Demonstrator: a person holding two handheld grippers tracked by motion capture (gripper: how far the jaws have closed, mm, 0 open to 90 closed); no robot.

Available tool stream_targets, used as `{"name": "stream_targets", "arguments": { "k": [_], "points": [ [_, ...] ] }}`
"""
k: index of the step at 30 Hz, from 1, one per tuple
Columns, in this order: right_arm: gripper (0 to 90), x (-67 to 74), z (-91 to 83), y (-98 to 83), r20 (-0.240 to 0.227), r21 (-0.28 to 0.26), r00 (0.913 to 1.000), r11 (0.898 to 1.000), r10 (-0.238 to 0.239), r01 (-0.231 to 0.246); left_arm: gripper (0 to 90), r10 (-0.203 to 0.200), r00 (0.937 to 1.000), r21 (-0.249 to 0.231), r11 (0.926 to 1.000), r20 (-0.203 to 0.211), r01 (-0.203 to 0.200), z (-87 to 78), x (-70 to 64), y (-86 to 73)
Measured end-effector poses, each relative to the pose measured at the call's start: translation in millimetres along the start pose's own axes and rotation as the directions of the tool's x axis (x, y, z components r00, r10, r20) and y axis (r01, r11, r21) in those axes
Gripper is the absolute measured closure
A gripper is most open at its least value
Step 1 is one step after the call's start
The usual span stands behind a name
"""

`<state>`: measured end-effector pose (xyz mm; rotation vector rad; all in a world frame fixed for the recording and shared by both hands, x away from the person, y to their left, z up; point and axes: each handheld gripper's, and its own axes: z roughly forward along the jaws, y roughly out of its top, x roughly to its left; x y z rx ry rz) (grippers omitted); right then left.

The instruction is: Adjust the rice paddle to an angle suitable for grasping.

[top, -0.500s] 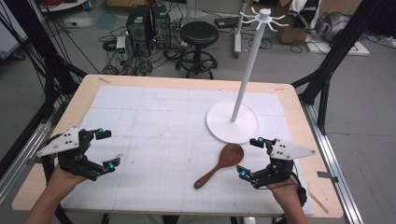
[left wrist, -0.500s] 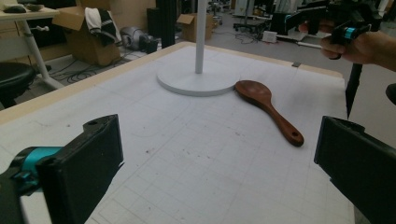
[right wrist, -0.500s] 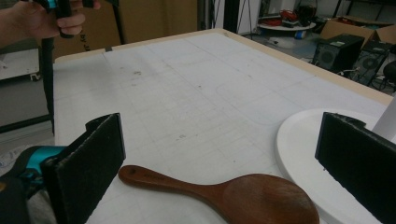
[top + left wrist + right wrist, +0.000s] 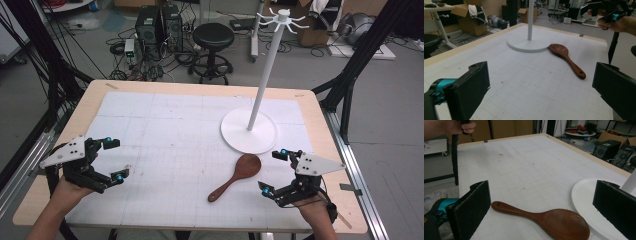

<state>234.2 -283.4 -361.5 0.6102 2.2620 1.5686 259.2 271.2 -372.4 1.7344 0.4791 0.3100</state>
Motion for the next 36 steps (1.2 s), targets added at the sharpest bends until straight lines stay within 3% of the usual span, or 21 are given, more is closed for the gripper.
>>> {"name": "stream_targets", "arguments": {
  "k": [9, 23, 32, 36],
  "points": [
    [0.3, -3.5, -5.2, 5.7, -0.014, 0.005, 0.9998, 1.000, -0.015, 0.015, 1.7, -0.001, 1.0000, 0.007, 1.0000, 0.005, 0.001, 1.2, -1.0, -0.3],
    [0.3, -2.3, 1.7, 8.9, -0.076, 0.102, 0.9960, 0.993, -0.048, 0.056, 1.7, -0.001, 0.9999, 0.017, 0.9999, 0.013, 0.001, 3.0, -1.5, -1.0],
    [0.4, -1.2, 3.3, 10.9, -0.120, 0.192, 0.9890, 0.975, -0.086, 0.108, 1.7, -0.001, 0.9999, 0.020, 0.9998, 0.016, 0.001, 4.1, -1.9, -1.3],
    [0.4, -1.7, 1.8, 10.8, -0.133, 0.243, 0.9861, 0.961, -0.099, 0.130, 1.7, 0.001, 0.9999, 0.029, 0.9996, 0.017, -0.002, 5.3, -2.4, -1.6]
  ]
}}
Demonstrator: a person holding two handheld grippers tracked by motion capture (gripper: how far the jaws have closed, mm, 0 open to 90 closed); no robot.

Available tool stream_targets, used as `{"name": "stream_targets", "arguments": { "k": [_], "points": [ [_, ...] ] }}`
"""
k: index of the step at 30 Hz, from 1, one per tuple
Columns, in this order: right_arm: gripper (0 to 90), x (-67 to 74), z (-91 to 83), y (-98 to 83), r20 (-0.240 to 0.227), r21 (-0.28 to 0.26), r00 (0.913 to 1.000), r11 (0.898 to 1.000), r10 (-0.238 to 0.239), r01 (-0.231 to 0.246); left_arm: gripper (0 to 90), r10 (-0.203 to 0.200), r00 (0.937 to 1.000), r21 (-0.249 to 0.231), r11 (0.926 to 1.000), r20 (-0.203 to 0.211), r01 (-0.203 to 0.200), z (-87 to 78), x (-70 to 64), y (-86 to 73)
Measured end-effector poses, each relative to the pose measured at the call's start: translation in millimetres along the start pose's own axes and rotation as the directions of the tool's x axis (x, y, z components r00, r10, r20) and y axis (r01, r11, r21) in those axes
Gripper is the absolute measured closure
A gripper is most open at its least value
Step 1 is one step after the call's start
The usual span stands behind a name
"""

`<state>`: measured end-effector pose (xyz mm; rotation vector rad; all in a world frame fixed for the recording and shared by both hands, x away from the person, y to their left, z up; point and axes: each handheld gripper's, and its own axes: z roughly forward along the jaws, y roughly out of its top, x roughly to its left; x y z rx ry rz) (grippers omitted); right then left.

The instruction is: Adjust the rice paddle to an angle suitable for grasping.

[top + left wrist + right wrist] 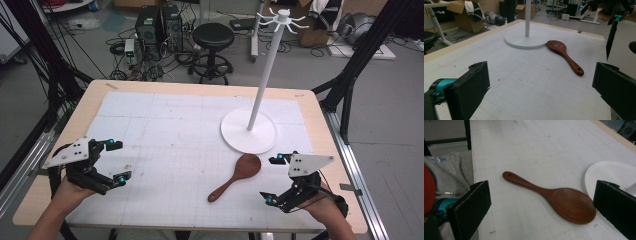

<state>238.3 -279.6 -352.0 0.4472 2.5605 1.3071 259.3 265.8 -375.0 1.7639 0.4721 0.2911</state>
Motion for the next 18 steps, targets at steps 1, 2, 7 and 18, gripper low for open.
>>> {"name": "stream_targets", "arguments": {
  "k": [1, 2, 7, 18],
  "points": [
    [0.4, -0.2, -0.5, -0.1, 0.002, 0.009, 1.0000, 1.000, -0.004, 0.004, 1.7, 0.000, 1.0000, -0.001, 1.0000, 0.000, 0.000, 0.1, -0.1, 0.0],
    [0.4, -0.7, -1.2, 0.0, 0.001, 0.016, 1.0000, 1.000, -0.007, 0.007, 1.7, 0.000, 1.0000, -0.001, 1.0000, 0.000, 0.000, 0.1, -0.1, 0.0],
    [0.3, -3.2, -3.6, 0.0, -0.014, 0.034, 0.9999, 0.999, 0.001, 0.000, 1.7, 0.001, 1.0000, -0.001, 1.0000, 0.000, -0.001, -0.2, -0.1, 0.0],
    [0.4, -2.9, -4.8, -0.4, -0.026, 0.148, 0.9993, 0.988, -0.028, 0.032, 1.7, -0.002, 1.0000, 0.003, 1.0000, 0.000, 0.002, 1.2, 0.2, -0.3]
  ]
}}
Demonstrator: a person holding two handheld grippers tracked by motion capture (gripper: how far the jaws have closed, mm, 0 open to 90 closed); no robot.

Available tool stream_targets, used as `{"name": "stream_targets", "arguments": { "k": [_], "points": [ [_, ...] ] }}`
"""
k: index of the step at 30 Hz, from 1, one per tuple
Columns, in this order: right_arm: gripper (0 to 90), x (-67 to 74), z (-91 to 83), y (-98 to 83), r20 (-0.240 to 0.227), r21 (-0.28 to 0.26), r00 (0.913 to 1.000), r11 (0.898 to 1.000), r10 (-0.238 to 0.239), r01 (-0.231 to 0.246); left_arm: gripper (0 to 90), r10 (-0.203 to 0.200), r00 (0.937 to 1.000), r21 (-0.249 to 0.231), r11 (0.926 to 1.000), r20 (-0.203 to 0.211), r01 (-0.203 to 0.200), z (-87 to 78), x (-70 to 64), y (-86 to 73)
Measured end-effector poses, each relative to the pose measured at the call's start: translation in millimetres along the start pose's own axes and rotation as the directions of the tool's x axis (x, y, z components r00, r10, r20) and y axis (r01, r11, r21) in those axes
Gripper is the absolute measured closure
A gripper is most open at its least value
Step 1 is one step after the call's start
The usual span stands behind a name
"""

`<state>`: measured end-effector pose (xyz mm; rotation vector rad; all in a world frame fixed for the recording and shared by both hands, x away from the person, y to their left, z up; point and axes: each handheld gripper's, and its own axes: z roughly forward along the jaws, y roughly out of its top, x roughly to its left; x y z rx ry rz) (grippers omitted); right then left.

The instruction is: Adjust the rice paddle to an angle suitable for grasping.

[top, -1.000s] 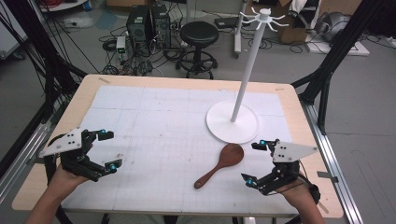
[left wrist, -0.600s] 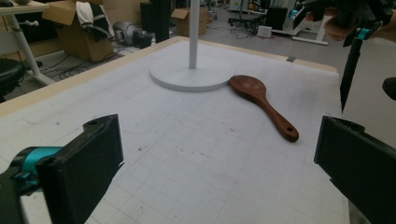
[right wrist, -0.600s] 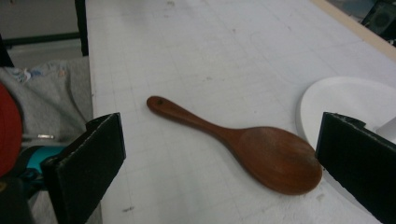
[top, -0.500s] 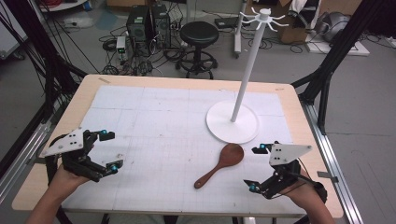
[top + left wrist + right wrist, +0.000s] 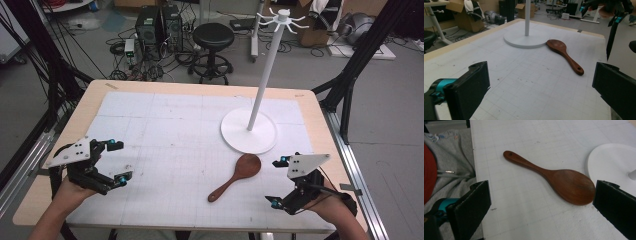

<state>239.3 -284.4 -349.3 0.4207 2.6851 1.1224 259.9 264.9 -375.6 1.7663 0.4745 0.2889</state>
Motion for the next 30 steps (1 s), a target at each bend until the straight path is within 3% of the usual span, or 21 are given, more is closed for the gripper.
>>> {"name": "stream_targets", "arguments": {
  "k": [8, 10, 18, 30],
  "points": [
    [7.8, 3.8, 2.6, 1.3, -0.021, 0.063, 0.9990, 0.997, -0.039, 0.040, 1.8, 0.000, 1.0000, 0.001, 1.0000, -0.001, 0.000, -0.3, 0.2, 0.0],
    [16.1, 4.9, 3.3, 1.0, -0.033, 0.068, 0.9984, 0.996, -0.046, 0.048, 1.7, -0.001, 1.0000, 0.002, 1.0000, -0.001, 0.001, -0.2, 0.2, -0.1],
    [30.4, 9.1, 9.6, 0.6, -0.079, 0.128, 0.9928, 0.987, -0.091, 0.100, 1.7, 0.000, 1.0000, 0.002, 1.0000, -0.003, 0.000, -0.2, 0.3, -0.1],
    [49.9, 11.5, 20.2, 4.3, -0.094, 0.147, 0.9896, 0.982, -0.109, 0.122, 1.7, 0.004, 1.0000, 0.004, 1.0000, -0.005, -0.004, -0.7, -0.1, -0.1]
  ]
}}
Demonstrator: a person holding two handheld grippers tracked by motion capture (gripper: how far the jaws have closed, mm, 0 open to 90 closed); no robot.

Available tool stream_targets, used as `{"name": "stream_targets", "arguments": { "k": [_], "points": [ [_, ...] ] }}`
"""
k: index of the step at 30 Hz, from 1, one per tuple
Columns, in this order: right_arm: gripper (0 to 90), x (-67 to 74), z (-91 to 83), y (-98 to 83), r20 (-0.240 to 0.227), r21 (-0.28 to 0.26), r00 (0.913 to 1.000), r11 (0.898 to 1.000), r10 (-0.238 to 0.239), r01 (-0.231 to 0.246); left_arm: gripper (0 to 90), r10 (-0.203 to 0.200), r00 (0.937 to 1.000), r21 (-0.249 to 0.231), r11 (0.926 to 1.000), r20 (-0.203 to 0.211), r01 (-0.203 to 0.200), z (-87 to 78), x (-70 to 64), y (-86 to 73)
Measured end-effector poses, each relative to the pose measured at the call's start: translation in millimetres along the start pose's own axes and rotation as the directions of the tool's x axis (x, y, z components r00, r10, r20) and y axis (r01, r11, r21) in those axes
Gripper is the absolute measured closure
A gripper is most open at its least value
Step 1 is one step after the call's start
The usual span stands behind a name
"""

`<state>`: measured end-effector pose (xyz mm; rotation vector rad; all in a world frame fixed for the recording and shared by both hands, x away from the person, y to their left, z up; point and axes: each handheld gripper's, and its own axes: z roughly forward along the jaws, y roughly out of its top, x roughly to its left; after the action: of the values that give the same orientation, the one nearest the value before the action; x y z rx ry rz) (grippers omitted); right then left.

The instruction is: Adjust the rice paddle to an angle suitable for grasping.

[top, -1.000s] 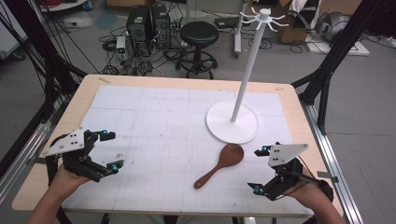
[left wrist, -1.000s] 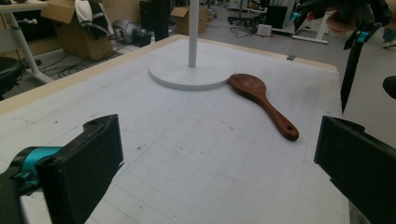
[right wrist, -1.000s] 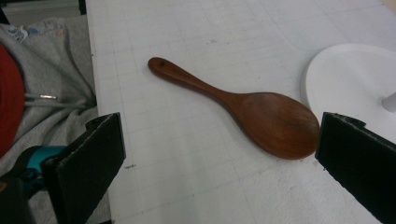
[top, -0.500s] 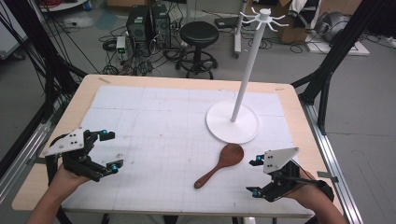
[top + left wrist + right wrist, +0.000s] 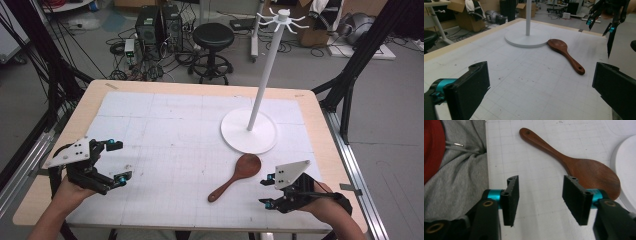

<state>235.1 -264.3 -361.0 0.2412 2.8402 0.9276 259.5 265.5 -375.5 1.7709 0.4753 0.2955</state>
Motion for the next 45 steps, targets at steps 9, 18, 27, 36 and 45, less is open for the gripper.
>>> {"name": "stream_targets", "arguments": {
  "k": [9, 18, 27, 36, 45],
  "points": [
    [65.7, -1.4, 11.3, 5.9, -0.030, 0.007, 0.9995, 1.000, 0.002, -0.001, 1.7, 0.000, 1.0000, 0.002, 1.0000, 0.002, 0.000, -0.5, -0.4, -0.1],
    [75.8, -0.8, 18.1, 10.7, -0.055, 0.018, 0.9983, 1.000, -0.021, 0.022, 1.7, 0.003, 1.0000, 0.008, 1.0000, 0.006, -0.003, -0.6, -0.9, -0.1],
    [89.1, -1.5, 25.8, 14.7, -0.073, 0.040, 0.9970, 0.999, -0.028, 0.031, 1.7, 0.005, 1.0000, 0.010, 0.9999, 0.006, -0.005, 0.0, -1.2, -0.2],
    [89.2, -0.5, 37.3, 22.2, -0.089, 0.067, 0.9944, 0.996, -0.056, 0.062, 1.7, 0.009, 1.0000, 0.010, 0.9999, 0.005, -0.009, 0.0, -1.2, -0.3],
    [89.4, -1.8, 49.2, 31.6, -0.091, 0.076, 0.9914, 0.992, -0.095, 0.102, 1.8, 0.010, 0.9999, 0.013, 0.9999, 0.005, -0.010, 0.1, -1.6, -0.2]
  ]
}}
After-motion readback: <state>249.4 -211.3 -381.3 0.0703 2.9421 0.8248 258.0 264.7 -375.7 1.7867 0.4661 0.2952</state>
